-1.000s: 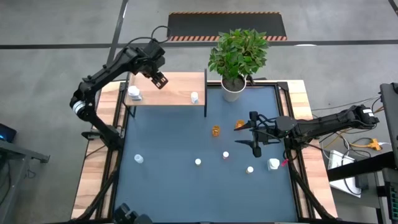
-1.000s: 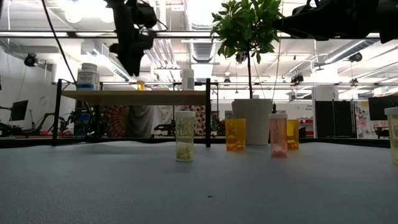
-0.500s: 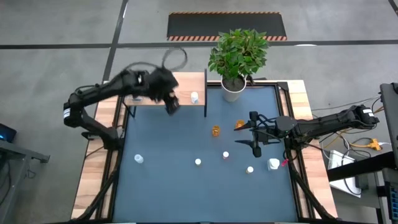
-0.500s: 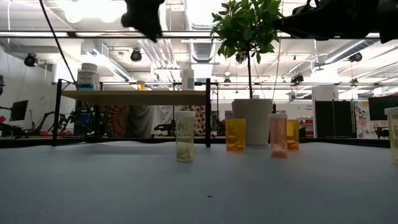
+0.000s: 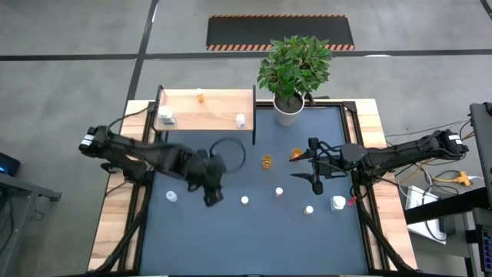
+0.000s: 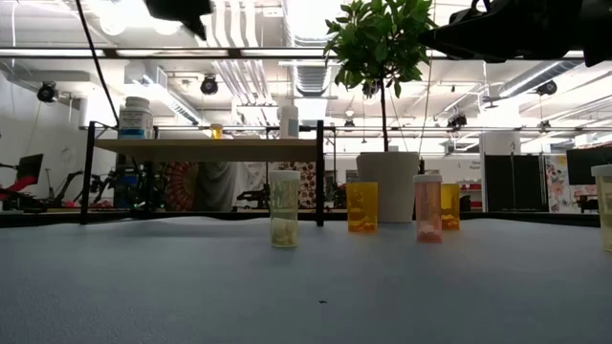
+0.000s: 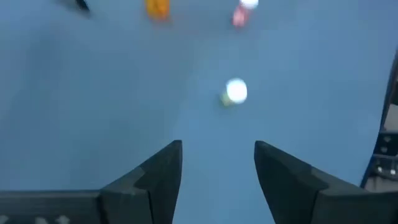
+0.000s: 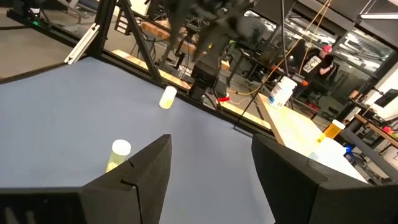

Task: Pick and place medicine bottles onto shelf by color
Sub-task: Put the transparent pill bottle on the shelf

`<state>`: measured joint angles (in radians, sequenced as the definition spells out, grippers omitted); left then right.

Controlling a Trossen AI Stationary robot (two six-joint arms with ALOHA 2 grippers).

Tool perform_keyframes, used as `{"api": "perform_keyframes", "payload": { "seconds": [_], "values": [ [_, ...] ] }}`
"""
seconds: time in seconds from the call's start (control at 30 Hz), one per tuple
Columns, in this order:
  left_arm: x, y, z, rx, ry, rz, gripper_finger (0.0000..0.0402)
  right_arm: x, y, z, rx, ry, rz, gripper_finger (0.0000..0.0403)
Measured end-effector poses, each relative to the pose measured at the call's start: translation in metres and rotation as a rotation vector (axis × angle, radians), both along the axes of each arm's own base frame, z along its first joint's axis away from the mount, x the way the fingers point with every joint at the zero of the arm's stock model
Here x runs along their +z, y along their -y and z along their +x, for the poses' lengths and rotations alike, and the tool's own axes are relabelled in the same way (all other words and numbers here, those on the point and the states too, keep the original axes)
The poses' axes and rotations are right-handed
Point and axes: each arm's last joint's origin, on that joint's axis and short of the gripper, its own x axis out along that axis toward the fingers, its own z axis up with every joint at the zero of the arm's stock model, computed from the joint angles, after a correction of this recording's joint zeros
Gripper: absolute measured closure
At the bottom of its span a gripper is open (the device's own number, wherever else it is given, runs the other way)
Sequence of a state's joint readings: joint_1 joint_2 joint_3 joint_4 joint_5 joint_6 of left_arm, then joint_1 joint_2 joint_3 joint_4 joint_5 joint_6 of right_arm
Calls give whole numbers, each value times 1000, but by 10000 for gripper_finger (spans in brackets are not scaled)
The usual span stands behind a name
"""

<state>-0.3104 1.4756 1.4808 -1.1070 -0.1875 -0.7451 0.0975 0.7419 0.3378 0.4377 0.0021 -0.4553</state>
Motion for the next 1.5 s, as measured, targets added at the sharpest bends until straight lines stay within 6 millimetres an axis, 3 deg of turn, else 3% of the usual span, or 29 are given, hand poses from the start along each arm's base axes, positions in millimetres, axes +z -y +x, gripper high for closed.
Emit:
{"api": "perform_keyframes", "payload": {
  "seconds": [0.27,0.5,0.83,1.2,1.5],
  "values": [
    [-58,37,-27,282,-233,-188,219,0,0,0,0,0,2,188],
    [-93,33,-75,744,-706,-159,220,0,0,0,1,-1,0,188],
    [-111,26,-86,785,-639,-58,215,0,0,0,1,-1,-1,188],
    [-141,18,-100,819,-631,-47,147,-1,0,0,1,-6,-6,188],
    [-152,16,-102,829,-604,-42,166,-1,0,0,2,-6,-10,188]
  ]
}}
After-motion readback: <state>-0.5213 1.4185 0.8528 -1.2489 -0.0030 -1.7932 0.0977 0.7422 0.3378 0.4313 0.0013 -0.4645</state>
